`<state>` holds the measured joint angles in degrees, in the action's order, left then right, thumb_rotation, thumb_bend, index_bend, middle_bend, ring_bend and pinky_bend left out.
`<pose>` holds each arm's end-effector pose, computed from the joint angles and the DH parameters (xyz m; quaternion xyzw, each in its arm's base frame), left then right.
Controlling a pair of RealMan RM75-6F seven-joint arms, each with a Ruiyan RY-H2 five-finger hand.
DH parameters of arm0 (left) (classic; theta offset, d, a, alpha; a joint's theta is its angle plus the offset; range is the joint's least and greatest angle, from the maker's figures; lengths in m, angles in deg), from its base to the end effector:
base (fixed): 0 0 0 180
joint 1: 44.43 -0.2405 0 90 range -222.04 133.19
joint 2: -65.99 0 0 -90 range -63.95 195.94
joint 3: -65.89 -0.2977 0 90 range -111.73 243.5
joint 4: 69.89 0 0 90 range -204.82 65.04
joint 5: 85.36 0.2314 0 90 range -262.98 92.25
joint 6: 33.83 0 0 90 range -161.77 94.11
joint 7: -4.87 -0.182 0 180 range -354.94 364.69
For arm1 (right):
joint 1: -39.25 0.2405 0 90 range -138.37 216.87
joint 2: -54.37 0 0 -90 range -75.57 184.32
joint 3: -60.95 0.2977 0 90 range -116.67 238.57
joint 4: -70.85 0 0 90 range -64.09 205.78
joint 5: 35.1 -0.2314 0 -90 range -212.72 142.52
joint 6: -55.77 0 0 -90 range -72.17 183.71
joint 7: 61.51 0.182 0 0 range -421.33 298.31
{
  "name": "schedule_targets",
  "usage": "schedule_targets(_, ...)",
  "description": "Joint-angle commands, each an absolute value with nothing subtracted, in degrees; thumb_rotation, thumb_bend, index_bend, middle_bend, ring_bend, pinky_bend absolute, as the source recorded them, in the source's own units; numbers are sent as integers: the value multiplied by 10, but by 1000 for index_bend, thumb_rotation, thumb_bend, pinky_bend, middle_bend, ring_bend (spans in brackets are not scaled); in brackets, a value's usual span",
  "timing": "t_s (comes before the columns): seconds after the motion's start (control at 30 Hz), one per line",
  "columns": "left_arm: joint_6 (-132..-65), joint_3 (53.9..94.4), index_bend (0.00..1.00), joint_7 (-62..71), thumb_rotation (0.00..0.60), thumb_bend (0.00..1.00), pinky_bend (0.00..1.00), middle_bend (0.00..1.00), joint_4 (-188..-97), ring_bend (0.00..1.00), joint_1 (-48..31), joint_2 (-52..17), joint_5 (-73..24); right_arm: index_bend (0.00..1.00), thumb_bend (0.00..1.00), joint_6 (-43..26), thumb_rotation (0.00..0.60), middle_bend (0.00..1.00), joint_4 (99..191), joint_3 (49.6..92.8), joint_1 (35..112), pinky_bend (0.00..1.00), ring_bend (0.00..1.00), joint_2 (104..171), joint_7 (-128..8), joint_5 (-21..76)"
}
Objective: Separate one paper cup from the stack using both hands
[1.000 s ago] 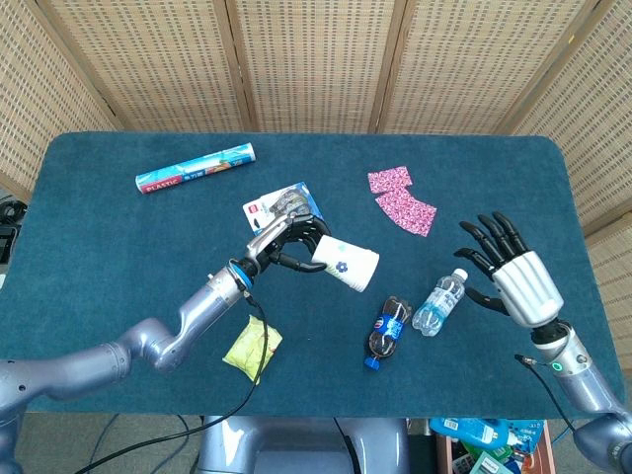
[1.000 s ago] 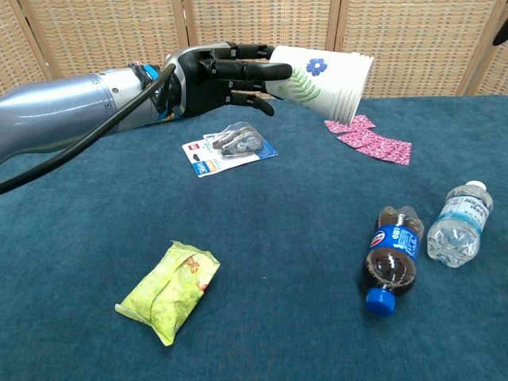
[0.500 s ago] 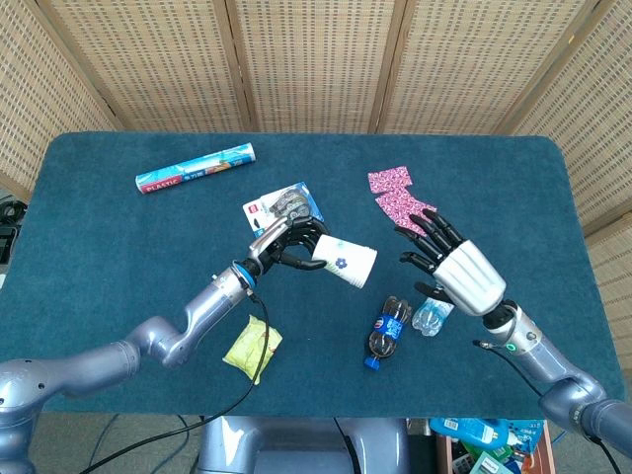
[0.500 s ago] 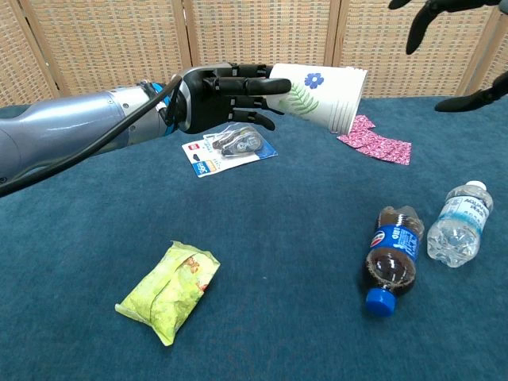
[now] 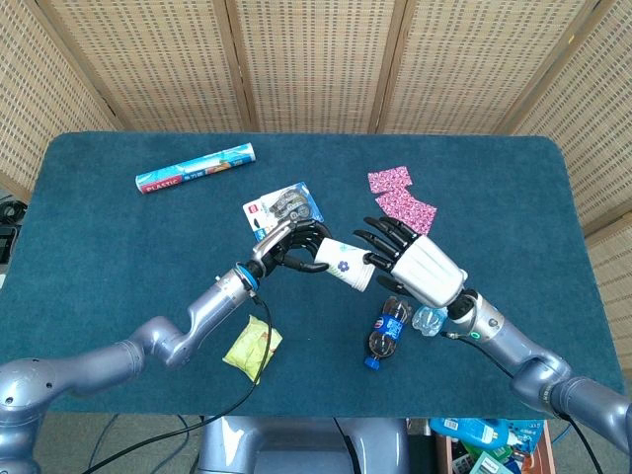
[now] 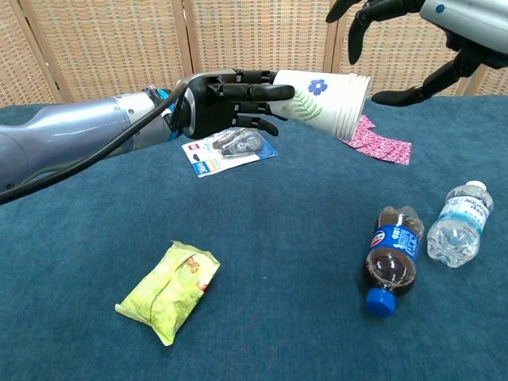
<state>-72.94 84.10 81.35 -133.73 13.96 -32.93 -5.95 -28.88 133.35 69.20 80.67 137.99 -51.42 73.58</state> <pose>-0.0490 0.4779 -0.1044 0.4344 0.7436 0.5077 0.0238 -0.1514 -0.4074 0.0621 0.7447 -0.0678 0.5745 0.3329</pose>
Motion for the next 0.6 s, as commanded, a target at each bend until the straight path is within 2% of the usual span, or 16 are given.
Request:
schedule_targets(0.03,-733,842,539,820,600,178,471,483,-1342,434,139,-327,-58,488,384,-283,600,313,1339,689,817,298,172,1386,-522,736)
schedule_targets(0.23,-741,838,539,825,600,178,471,483,-1351,433,139,-317,-50,507,402,-285,600,321,1348,689,828,310,175,1392,-532,731)
schedule_targets(0.6,-742,832,539,829,600,178,471,483,-1353,433,139,-319,-52,525,493,-288,600,335,1349,684,834,318,184,1396,-537,723)
